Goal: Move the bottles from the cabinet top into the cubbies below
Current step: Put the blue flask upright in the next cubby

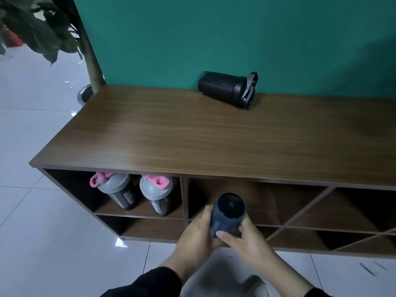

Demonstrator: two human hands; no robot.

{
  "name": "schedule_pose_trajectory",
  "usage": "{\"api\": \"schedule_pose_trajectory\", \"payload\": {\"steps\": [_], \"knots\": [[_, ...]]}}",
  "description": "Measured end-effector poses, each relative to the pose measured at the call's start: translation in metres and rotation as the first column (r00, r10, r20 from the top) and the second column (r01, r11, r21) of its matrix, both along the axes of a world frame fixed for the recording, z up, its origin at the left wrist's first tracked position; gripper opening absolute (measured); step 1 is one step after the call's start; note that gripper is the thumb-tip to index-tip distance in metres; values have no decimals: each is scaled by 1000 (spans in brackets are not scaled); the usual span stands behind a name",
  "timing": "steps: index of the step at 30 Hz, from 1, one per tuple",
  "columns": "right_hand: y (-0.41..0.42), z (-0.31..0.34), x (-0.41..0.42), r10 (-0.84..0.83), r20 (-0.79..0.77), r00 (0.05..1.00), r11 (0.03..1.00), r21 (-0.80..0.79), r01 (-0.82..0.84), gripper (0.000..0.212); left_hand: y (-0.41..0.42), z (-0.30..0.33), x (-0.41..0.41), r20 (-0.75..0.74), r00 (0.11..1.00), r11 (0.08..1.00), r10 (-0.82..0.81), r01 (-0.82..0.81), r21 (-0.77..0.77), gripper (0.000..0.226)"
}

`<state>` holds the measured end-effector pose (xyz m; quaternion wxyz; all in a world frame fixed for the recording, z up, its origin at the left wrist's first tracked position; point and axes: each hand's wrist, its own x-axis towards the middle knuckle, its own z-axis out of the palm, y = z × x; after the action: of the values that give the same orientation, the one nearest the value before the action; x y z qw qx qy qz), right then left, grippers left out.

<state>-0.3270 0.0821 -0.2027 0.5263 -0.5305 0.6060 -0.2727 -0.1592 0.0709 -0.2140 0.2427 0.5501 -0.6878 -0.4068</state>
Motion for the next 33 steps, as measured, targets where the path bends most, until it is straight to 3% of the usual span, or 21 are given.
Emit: {"api": "schedule_pose_trajectory", "payload": {"steps": [6,15,19,25,30,33], "knots": [[-31,-9,10,-83,9,996,995,-55,84,65,-27,-5,-7,-112,986,992,123,-127,-24,70],[-65,-30,29,-97,122,988,990,-92,109,69,-56,-22,-9,-122,938,946,324,-319,59,53],[-74,-35,27,-69,136,988,992,-99,83,57,-61,-29,-12,-115,925,932,362,-357,59,40],[-80,-42,18,-40,165,985,995,-87,55,53,-61,-32,-19,-148,928,940,341,-335,65,57],[-77,-45,17,-29,65,997,993,-116,36,62,-59,-32,-23,-150,921,933,358,-350,80,58],[-74,-43,18,-43,-1,999,993,-111,43,66,-51,-24,-26,-157,909,918,386,-361,167,63]]}}
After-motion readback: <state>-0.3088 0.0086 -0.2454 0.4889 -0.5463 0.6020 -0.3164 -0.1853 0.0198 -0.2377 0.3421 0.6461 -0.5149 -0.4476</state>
